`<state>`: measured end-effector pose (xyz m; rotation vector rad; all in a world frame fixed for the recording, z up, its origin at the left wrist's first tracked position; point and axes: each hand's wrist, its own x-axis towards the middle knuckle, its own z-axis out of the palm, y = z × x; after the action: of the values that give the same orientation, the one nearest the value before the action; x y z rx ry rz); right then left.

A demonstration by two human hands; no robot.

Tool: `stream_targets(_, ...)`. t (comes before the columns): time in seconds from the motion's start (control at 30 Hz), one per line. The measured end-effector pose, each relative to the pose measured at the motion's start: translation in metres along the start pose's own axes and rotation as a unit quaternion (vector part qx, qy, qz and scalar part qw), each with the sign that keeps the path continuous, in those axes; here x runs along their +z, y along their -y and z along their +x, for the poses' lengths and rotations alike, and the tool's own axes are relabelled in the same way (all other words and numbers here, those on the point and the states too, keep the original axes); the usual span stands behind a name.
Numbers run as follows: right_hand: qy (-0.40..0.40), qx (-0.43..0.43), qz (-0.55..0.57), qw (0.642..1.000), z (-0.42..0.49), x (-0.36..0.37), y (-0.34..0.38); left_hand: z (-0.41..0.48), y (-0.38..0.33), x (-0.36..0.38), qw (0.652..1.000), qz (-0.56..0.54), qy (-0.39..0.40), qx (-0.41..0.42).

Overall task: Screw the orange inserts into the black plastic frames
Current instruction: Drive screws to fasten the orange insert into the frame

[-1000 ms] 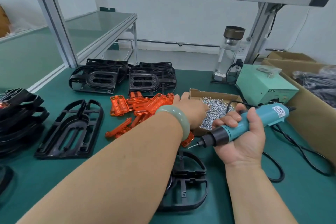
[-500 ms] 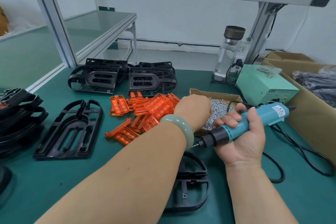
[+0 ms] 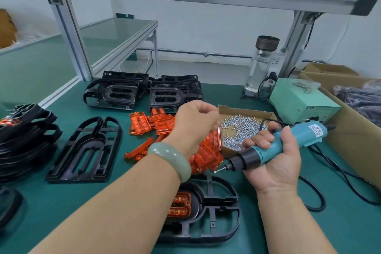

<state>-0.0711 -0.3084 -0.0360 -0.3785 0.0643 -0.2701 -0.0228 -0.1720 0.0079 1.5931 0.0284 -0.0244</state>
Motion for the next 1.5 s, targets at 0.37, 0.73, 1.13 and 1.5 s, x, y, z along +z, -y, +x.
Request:
stream_targets(0.37,-0.018,-0.030,0.010,0.999,-0.014,0.013,-0.008,-0.084,0.015,-0.059,0.938,-0.316,-0.017,-0.139)
stream_targets(0.73,-0.058,-0.059,0.036,0.996,-0.028,0.036,-0.024,-0.111,0.022,-0.061,0.921,-0.344,-0.057,-0.172)
stream_targets(1.13,-0.026,-0.053,0.028,0.998,-0.034,0.033,-0.033,-0.113,0.022,-0.053,0.855,-0.432,0.015,-0.285)
stream_targets(1.5,-0.024,-0.053,0.031,0.998,-0.034,0.032,-0.030,-0.115,0.022,-0.051,0.877,-0.394,0.051,-0.271)
